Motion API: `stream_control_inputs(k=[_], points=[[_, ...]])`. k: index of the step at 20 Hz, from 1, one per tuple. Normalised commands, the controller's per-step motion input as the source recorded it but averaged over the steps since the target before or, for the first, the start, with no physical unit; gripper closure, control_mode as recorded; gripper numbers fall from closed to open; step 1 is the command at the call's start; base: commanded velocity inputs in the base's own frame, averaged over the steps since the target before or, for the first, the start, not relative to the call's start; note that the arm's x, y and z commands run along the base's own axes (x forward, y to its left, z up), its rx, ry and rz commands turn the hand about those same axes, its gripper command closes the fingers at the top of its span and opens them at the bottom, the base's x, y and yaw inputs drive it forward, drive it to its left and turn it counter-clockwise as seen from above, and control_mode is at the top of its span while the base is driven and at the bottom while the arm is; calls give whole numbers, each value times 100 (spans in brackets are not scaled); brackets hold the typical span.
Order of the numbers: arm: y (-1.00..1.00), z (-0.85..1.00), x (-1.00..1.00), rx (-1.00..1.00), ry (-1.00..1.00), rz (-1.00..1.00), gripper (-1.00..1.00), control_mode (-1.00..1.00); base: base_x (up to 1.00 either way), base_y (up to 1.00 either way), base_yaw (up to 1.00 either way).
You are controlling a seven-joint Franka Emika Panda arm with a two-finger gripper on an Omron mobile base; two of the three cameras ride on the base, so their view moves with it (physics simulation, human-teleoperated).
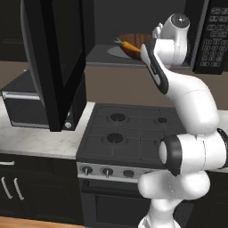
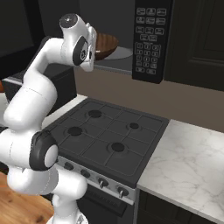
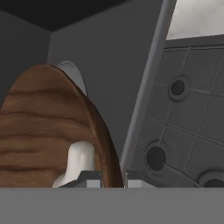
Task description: Place the bowl containing the mushroom and carrot in the microwave. Close the microwave door and press the start button to microwave the meal.
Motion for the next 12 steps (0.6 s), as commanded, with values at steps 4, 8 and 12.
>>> stream_control_inputs(k=[4,8,12], points=[[0,0,57,0,5,0,100,-100,0,0,0],[0,-1,56,0,2,0,100,-100,0,0,0],[0,-6,57,0,0,0,100,-100,0,0,0]])
